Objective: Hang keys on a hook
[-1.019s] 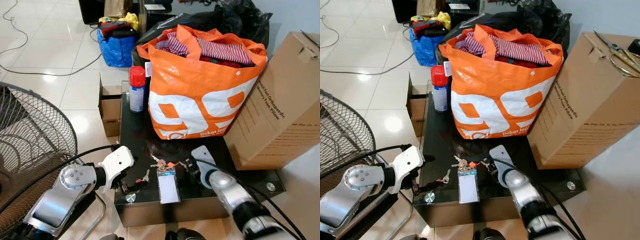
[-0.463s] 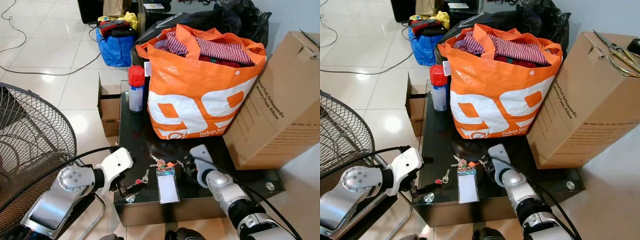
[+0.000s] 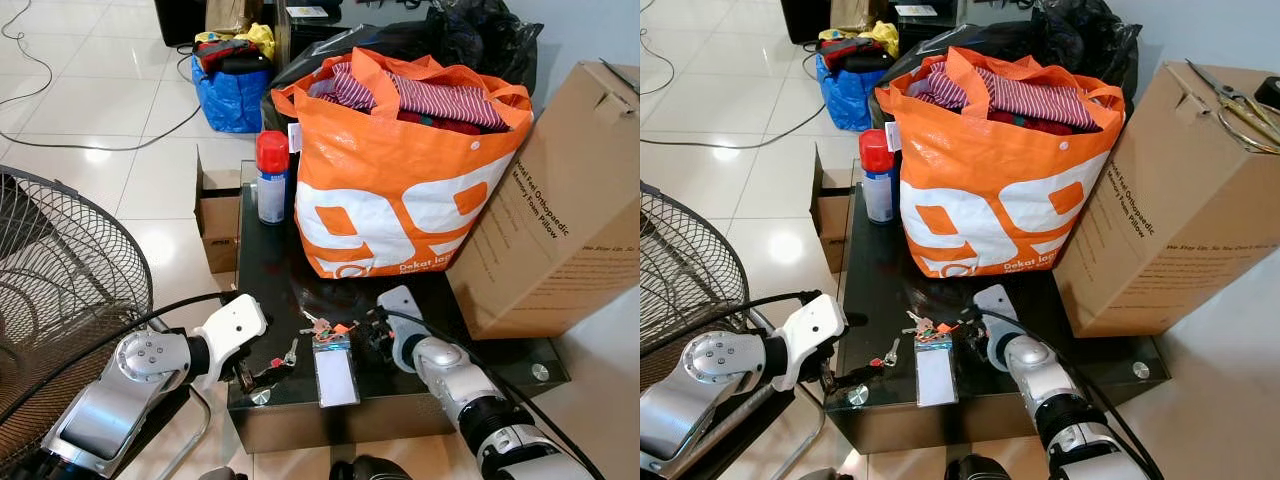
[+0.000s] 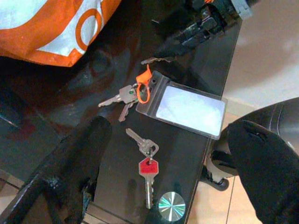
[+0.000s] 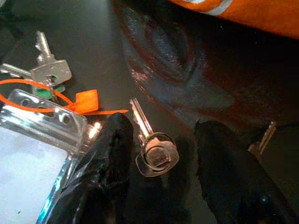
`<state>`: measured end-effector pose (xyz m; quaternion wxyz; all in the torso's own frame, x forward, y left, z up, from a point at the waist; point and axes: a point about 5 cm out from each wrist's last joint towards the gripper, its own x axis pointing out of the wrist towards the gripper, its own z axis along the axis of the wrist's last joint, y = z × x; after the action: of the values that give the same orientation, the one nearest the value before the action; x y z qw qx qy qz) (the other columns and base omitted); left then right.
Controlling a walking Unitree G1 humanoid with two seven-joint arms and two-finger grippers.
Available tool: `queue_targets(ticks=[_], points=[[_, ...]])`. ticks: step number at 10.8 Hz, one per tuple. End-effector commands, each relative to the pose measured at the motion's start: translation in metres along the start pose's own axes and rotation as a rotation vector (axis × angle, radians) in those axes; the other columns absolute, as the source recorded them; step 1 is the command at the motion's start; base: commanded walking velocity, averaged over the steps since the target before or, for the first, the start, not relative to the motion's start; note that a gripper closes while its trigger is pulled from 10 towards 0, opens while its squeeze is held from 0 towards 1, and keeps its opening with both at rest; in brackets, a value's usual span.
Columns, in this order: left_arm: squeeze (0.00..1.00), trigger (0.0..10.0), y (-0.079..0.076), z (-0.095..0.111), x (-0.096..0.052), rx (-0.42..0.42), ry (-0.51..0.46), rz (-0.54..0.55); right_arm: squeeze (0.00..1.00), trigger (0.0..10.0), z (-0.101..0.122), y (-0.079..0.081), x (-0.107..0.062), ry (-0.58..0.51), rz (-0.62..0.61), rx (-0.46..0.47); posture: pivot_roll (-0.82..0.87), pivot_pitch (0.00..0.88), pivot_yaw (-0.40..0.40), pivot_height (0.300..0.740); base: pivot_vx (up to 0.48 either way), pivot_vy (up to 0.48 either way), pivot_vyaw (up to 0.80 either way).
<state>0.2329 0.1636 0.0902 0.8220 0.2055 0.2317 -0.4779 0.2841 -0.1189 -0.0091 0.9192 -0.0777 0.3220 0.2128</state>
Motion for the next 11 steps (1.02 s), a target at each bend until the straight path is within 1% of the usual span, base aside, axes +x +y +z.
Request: queue_targets(ticks=[1, 2, 3, 5, 6, 7, 11], points=[[0.98, 10.0, 0.000, 0.003, -0.001, 0.013, -0.001, -0.007, 0.00, 10.0, -0.006, 0.001, 0.000, 0.020, -0.020, 0.012, -0.05, 0.091, -0.113, 0.740, 0.000, 0.000, 0.00], [0.98, 10.0, 0.000, 0.002, -0.002, 0.013, 0.004, -0.011, 0.00, 10.0, -0.008, 0.005, 0.002, 0.033, -0.031, 0.029, -0.05, 0.096, -0.109, 0.740, 0.000, 0.000, 0.00], [0.98, 10.0, 0.000, 0.002, -0.002, 0.013, 0.005, -0.012, 0.00, 10.0, -0.008, 0.006, 0.003, 0.040, -0.041, 0.021, -0.05, 0.097, -0.108, 0.740, 0.000, 0.000, 0.00], [0.98, 10.0, 0.002, 0.002, -0.003, 0.016, 0.008, -0.014, 0.00, 6.8, -0.010, 0.006, 0.004, 0.067, -0.062, 0.014, -0.05, 0.098, -0.104, 0.740, 0.000, 0.000, 0.00], [0.98, 10.0, 0.002, 0.002, -0.003, 0.017, 0.009, -0.014, 0.00, 3.6, -0.010, 0.005, 0.004, 0.067, -0.064, 0.020, -0.05, 0.098, -0.104, 0.740, 0.000, 0.000, 0.00], [0.98, 10.0, 0.002, 0.003, -0.003, 0.018, 0.008, -0.013, 0.00, 0.0, -0.012, 0.003, 0.003, 0.070, -0.070, 0.035, -0.05, 0.098, -0.105, 0.740, 0.000, 0.000, 0.00], [0.98, 10.0, 0.002, 0.003, -0.001, 0.017, 0.004, -0.016, 0.00, 0.0, -0.018, 0.000, 0.001, 0.086, -0.064, 0.048, -0.05, 0.102, -0.107, 0.740, 0.000, 0.000, 0.00]])
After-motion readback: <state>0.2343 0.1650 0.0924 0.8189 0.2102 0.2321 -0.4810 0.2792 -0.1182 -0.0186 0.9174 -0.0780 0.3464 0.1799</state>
